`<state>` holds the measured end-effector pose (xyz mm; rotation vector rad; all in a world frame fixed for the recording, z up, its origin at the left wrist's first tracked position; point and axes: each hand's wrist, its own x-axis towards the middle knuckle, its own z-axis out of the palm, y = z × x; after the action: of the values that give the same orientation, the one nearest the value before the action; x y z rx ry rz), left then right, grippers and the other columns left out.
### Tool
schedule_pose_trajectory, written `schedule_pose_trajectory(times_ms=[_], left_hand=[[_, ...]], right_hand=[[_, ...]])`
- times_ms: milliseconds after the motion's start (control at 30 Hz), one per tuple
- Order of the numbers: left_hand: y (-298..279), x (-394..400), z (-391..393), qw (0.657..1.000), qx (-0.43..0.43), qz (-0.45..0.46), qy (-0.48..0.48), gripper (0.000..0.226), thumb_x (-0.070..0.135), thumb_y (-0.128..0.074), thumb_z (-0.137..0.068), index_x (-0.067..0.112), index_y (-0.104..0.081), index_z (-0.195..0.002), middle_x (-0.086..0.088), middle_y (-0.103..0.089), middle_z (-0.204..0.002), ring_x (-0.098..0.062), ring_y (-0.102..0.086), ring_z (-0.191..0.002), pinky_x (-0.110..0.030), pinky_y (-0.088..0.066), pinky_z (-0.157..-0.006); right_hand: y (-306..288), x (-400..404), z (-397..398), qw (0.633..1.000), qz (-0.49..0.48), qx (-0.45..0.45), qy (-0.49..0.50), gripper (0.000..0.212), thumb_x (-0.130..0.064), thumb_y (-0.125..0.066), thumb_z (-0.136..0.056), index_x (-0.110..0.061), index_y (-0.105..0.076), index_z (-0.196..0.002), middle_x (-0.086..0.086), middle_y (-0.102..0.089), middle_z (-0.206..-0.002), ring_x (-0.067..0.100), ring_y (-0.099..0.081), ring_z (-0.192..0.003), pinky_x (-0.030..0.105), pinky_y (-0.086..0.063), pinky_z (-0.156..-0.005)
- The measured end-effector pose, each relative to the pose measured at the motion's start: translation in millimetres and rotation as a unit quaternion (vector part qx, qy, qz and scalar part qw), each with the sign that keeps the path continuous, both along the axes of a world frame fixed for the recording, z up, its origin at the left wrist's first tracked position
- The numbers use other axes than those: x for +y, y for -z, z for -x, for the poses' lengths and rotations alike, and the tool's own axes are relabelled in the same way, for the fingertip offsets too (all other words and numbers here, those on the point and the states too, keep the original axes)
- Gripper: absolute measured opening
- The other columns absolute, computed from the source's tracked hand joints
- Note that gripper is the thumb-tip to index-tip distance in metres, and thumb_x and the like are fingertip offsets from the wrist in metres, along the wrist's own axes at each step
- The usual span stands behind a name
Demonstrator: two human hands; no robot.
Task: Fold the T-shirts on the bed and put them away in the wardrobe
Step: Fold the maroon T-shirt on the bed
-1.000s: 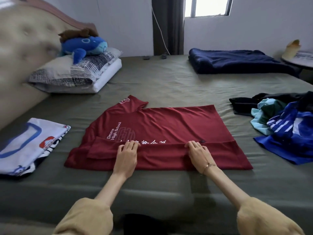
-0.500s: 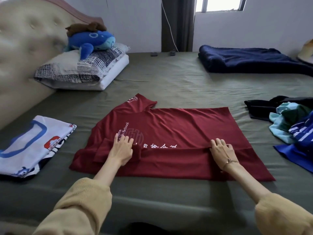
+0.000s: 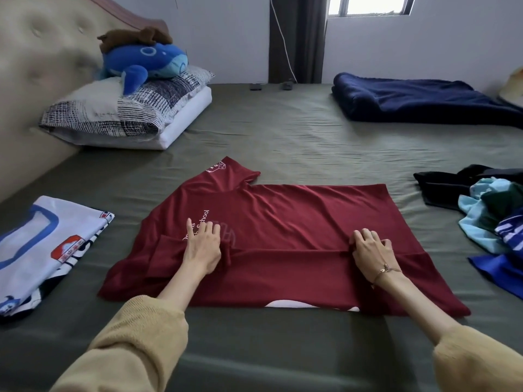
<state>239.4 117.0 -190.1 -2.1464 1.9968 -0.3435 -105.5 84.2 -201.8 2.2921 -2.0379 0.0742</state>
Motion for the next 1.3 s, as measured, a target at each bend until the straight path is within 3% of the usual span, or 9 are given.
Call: schedule_pose_trajectory(times_ms=[267,467,567,700,767,833,967,1067,1300], left_hand=[[-4.7,-70.8,18.7,0.995,0.089,0.024,0.046,0.031,0.01,-0.042,-0.089,0.013,-0.044,-0.12,-0.002,-0.049,-0.124,-0.02,-0.045,-0.119,-0.036,-0.035,-0.099],[-2.0,-136.2,20.4,0.991,0.061,-0.014,0.121,0.054,0.0,-0.053,-0.086,0.011,-0.036,-0.136,-0.002,-0.042,-0.132,-0.018,-0.041,-0.123,-0.034,-0.041,-0.096],[-2.0,-155.8,18.1,0.991,0.02,-0.02,0.134,0.065,0.002,-0.057,-0.085,0.009,-0.028,-0.142,-0.003,-0.037,-0.139,-0.018,-0.037,-0.129,-0.032,-0.037,-0.102],[2.7,-176.5,14.6,0.99,-0.044,-0.057,0.122,0.077,0.003,-0.054,-0.088,0.01,-0.009,-0.15,-0.006,-0.016,-0.156,-0.017,-0.014,-0.144,-0.041,-0.015,-0.117],[1.0,-182.3,13.5,0.989,-0.068,-0.073,0.112,0.084,0.005,-0.056,-0.088,0.01,0.0,-0.151,-0.005,-0.007,-0.158,-0.016,-0.007,-0.146,-0.048,-0.009,-0.117],[-3.7,-186.0,13.8,0.985,-0.099,-0.076,0.118,0.087,0.011,-0.057,-0.088,0.009,0.003,-0.151,-0.004,-0.017,-0.155,-0.017,-0.016,-0.143,-0.049,-0.01,-0.115],[-17.6,-184.1,17.1,0.964,-0.216,-0.039,0.148,0.063,0.025,-0.057,-0.088,0.012,-0.027,-0.142,-0.005,-0.038,-0.137,-0.022,-0.028,-0.134,-0.046,-0.015,-0.113],[-25.1,-178.1,17.5,0.953,-0.252,-0.036,0.163,0.036,0.019,-0.045,-0.093,0.013,-0.044,-0.129,-0.004,-0.05,-0.125,-0.024,-0.035,-0.128,-0.04,-0.015,-0.113],[-32.6,-133.2,21.1,0.957,-0.258,-0.044,0.123,0.037,0.031,-0.043,-0.091,0.013,-0.054,-0.122,-0.01,-0.051,-0.124,-0.026,-0.038,-0.124,-0.037,-0.009,-0.115]], right_hand=[[-7.7,-69.8,-24.1,0.999,-0.023,-0.032,0.005,0.032,-0.009,-0.04,-0.092,-0.012,-0.041,-0.124,0.005,-0.042,-0.128,0.022,-0.04,-0.123,0.039,-0.038,-0.095],[-6.4,-144.8,-22.7,0.998,-0.031,-0.05,-0.03,0.056,-0.007,-0.051,-0.084,-0.015,-0.034,-0.137,0.0,-0.039,-0.143,0.019,-0.035,-0.131,0.039,-0.038,-0.097],[-9.5,-172.8,-14.0,0.996,-0.06,-0.056,-0.036,0.06,-0.006,-0.051,-0.085,-0.014,-0.031,-0.141,0.003,-0.036,-0.148,0.018,-0.029,-0.138,0.039,-0.035,-0.105],[-12.3,-198.4,-2.8,0.996,-0.076,-0.033,-0.03,0.067,-0.006,-0.054,-0.085,-0.016,-0.025,-0.145,0.003,-0.031,-0.151,0.015,-0.021,-0.142,0.044,-0.015,-0.115],[-12.8,-205.6,2.8,0.998,-0.05,-0.003,-0.04,0.056,-0.012,-0.056,-0.086,-0.016,-0.036,-0.138,0.004,-0.042,-0.142,0.018,-0.032,-0.136,0.047,-0.012,-0.115],[-12.9,-208.6,8.7,0.998,-0.031,0.021,-0.043,0.037,-0.018,-0.058,-0.087,-0.016,-0.05,-0.124,0.002,-0.051,-0.13,0.017,-0.039,-0.129,0.046,-0.011,-0.114],[-12.9,-198.0,21.5,0.998,0.034,0.018,-0.047,0.015,-0.015,-0.058,-0.085,-0.019,-0.059,-0.099,0.0,-0.061,-0.11,0.018,-0.054,-0.113,0.035,-0.026,-0.099],[-17.2,-181.4,27.2,0.997,0.056,0.023,-0.05,0.017,-0.006,-0.053,-0.082,-0.023,-0.055,-0.088,-0.001,-0.061,-0.102,0.018,-0.059,-0.103,0.034,-0.03,-0.088],[-26.4,-133.8,36.0,0.997,0.052,0.019,-0.062,0.022,0.0,-0.052,-0.078,-0.021,-0.05,-0.084,0.003,-0.06,-0.1,0.024,-0.061,-0.1,0.033,-0.037,-0.081]])
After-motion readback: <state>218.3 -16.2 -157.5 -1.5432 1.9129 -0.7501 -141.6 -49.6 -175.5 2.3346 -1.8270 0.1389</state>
